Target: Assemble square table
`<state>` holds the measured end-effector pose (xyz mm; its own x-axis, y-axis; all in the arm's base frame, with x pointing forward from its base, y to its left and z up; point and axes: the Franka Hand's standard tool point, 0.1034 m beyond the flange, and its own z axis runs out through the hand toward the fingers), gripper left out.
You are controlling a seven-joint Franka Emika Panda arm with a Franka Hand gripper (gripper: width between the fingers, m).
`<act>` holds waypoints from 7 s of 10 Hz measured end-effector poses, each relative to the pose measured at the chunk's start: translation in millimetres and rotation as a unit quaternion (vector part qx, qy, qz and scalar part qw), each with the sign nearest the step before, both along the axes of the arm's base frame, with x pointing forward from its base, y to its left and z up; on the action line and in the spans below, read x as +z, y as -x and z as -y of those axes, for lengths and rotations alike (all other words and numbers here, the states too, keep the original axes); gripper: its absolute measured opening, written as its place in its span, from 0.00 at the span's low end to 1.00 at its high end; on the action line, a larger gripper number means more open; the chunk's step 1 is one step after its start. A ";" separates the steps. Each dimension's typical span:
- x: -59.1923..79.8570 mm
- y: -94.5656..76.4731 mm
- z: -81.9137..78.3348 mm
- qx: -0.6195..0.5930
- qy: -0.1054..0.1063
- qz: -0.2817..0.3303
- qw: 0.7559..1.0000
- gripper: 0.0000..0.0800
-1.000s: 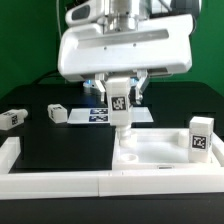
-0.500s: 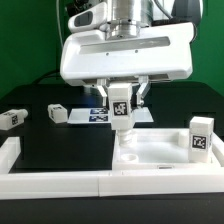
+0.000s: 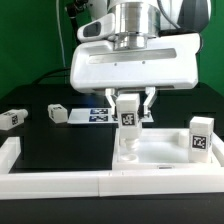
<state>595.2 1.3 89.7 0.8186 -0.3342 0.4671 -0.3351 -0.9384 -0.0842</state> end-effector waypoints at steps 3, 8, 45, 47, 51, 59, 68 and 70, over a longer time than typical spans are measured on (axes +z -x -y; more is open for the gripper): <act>-8.6 2.1 -5.1 0.007 0.005 -0.005 1.000 0.36; -7.1 -3.5 5.2 0.024 0.023 -0.005 0.999 0.36; 9.3 -13.5 7.4 0.043 0.035 0.019 0.998 0.81; 6.0 -12.1 7.6 0.043 0.030 0.006 0.999 0.81; 5.2 -13.3 14.1 0.084 -0.004 -0.106 0.991 0.81; -2.4 -15.7 12.6 0.098 -0.061 -0.242 0.963 0.81; -7.8 -19.5 9.9 -0.028 -0.076 -0.232 0.969 0.36; -8.6 -21.3 9.9 -0.120 -0.095 -0.216 0.964 0.36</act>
Offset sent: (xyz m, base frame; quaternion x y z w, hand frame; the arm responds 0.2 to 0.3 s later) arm 0.0080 -0.0152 -0.0029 -0.0612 0.0256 -0.0660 0.9956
